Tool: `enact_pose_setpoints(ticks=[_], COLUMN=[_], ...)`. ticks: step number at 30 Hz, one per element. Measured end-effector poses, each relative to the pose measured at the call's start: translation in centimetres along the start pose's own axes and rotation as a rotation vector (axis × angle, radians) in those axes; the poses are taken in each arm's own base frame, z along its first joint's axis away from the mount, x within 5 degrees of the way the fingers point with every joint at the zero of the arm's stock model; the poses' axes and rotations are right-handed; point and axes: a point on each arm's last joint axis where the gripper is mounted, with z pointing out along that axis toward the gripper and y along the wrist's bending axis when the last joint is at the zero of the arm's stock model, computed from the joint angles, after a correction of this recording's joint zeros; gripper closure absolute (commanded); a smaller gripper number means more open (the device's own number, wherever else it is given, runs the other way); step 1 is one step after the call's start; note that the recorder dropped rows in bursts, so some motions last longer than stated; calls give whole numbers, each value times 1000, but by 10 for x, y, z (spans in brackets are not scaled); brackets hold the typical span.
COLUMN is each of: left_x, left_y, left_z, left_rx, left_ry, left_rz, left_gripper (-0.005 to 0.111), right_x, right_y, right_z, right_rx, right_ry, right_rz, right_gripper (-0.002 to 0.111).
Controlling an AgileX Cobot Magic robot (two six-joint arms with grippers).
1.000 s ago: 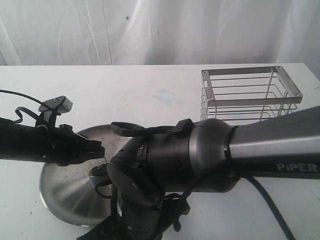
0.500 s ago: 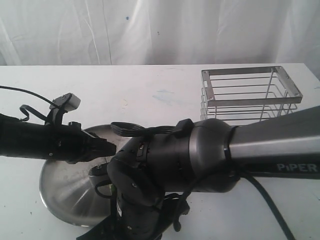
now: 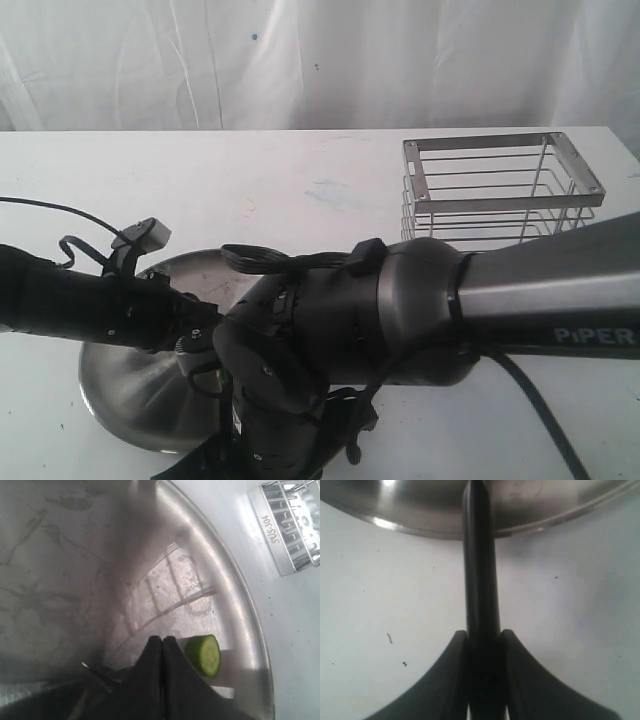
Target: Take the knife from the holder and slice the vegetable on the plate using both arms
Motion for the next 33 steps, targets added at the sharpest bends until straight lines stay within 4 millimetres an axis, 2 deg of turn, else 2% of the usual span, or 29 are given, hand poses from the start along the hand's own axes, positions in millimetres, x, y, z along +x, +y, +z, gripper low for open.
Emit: enact_pose_setpoints(ticks=[13, 33], left_x=[6, 7], left_y=[7, 7], left_z=[14, 15], left_rx=[64, 75], left_ry=[33, 33], left_rz=[2, 33], left_gripper=[107, 107], right_x=[0, 5], right_y=[0, -1], right_z=[0, -1], right_rx=[-1, 13], right_ry=[1, 62], right_rz=[1, 18], right_gripper=[108, 108])
